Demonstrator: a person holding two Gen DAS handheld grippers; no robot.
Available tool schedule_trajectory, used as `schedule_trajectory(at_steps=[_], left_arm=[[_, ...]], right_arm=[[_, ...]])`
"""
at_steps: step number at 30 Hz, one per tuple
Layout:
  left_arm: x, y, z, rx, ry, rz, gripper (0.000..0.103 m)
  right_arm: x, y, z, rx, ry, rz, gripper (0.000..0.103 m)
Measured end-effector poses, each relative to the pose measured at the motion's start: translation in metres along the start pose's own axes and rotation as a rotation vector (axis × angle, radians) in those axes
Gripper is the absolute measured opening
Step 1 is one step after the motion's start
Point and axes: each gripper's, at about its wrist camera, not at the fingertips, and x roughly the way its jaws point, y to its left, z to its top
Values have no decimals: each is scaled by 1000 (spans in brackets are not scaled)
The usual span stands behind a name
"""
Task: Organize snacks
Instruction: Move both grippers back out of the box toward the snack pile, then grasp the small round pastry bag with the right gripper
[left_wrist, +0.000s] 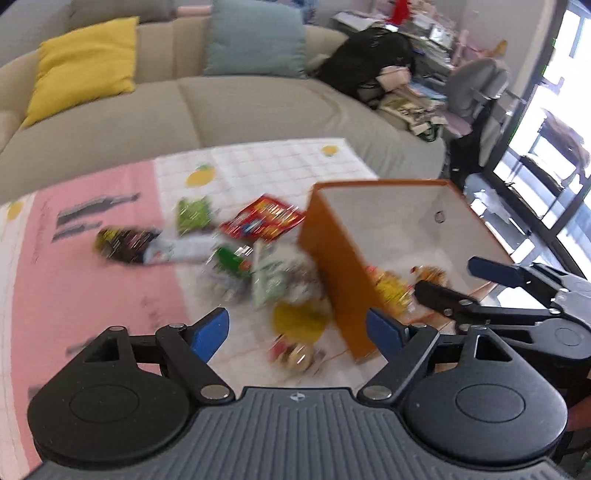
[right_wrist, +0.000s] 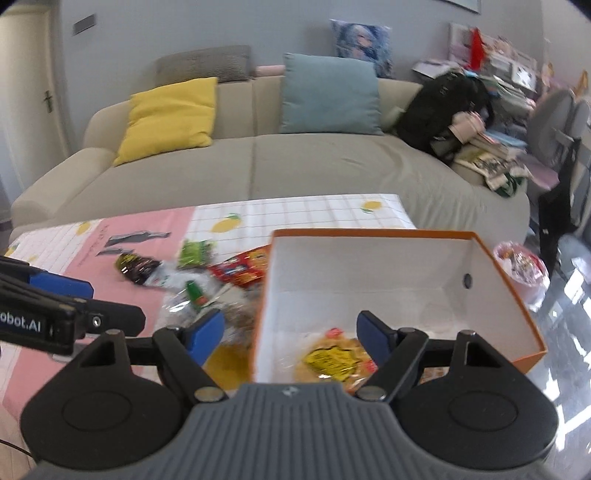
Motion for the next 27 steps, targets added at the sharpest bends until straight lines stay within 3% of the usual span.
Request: schedule_trajectory(at_steps=[6, 11, 16, 27], left_arm=[[2, 36, -32, -84, 56, 19, 90], [9, 46, -46, -82, 93, 38, 85], [19, 52, -49, -61, 105, 33, 84], [50, 68, -52, -39, 142, 19, 79]], right_arm=[[-3, 34, -23, -79, 4, 35, 65], [2, 72, -38, -248, 13, 95, 52], [34, 95, -44, -409, 92, 127, 50], [101, 111, -60, -624, 228, 97, 50]])
